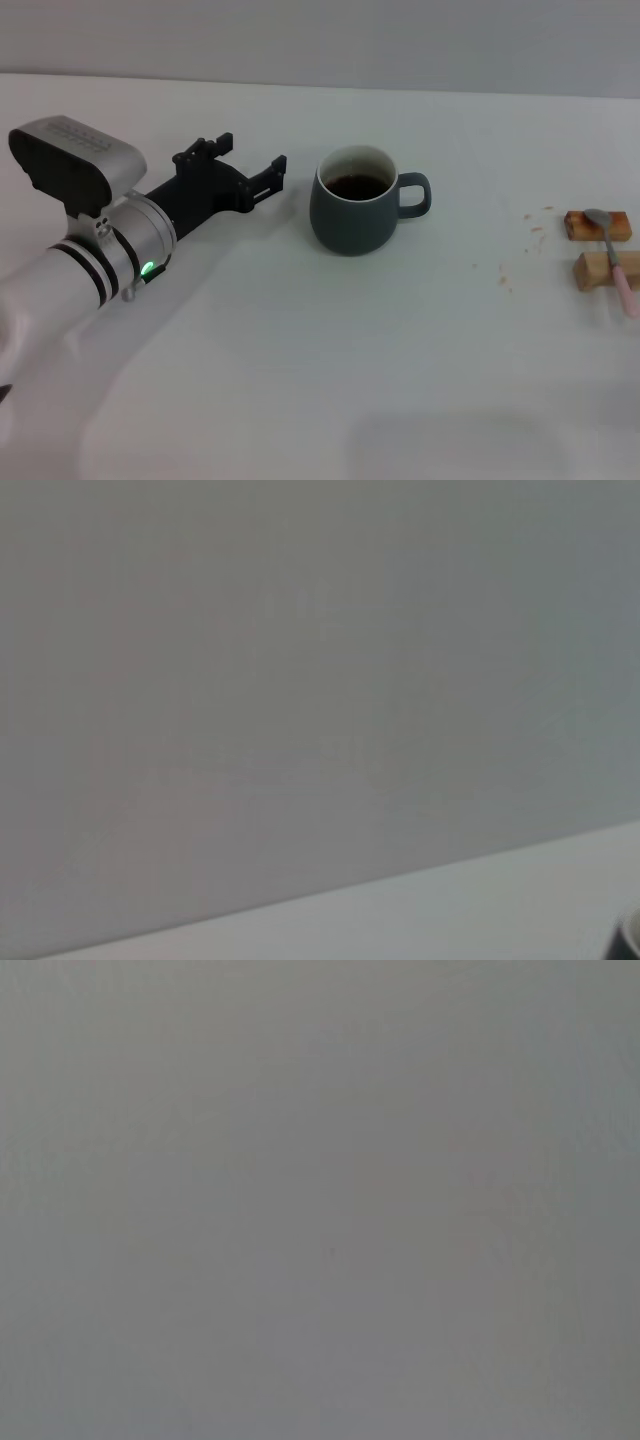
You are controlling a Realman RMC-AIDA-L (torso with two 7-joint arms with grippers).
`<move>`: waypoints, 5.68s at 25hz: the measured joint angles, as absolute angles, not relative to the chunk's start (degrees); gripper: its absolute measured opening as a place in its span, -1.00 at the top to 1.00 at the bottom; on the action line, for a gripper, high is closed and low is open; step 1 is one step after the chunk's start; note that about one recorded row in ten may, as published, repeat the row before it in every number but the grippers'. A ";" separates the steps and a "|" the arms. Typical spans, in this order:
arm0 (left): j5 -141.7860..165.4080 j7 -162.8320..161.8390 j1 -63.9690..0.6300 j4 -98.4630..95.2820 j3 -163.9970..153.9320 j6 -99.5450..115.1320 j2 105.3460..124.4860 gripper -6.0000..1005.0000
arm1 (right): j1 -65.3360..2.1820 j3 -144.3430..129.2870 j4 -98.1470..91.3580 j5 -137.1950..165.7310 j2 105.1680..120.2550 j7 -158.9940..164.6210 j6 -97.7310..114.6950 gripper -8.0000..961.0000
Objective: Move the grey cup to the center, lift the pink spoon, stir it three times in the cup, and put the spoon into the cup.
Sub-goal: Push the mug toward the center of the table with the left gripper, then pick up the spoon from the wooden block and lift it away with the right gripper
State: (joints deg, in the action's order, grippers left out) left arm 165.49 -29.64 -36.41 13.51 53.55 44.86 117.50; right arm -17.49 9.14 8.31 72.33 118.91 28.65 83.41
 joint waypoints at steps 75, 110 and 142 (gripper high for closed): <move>165.32 -30.06 -40.87 23.89 46.29 31.42 118.82 -0.68 | -18.72 7.38 9.40 72.62 119.09 28.65 78.39 -0.65; 165.48 -30.05 -38.09 25.52 47.39 34.80 117.93 -0.68 | -10.66 -12.96 12.06 73.14 119.36 28.20 84.59 -0.65; 165.20 -32.35 -37.94 26.01 47.82 33.84 118.24 -0.68 | -11.62 -20.31 11.60 73.77 119.29 27.94 79.20 -0.65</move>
State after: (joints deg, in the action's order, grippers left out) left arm 165.20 -32.35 -37.94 26.01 47.82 33.84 118.24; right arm -11.62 -20.31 11.60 73.77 119.29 27.94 79.20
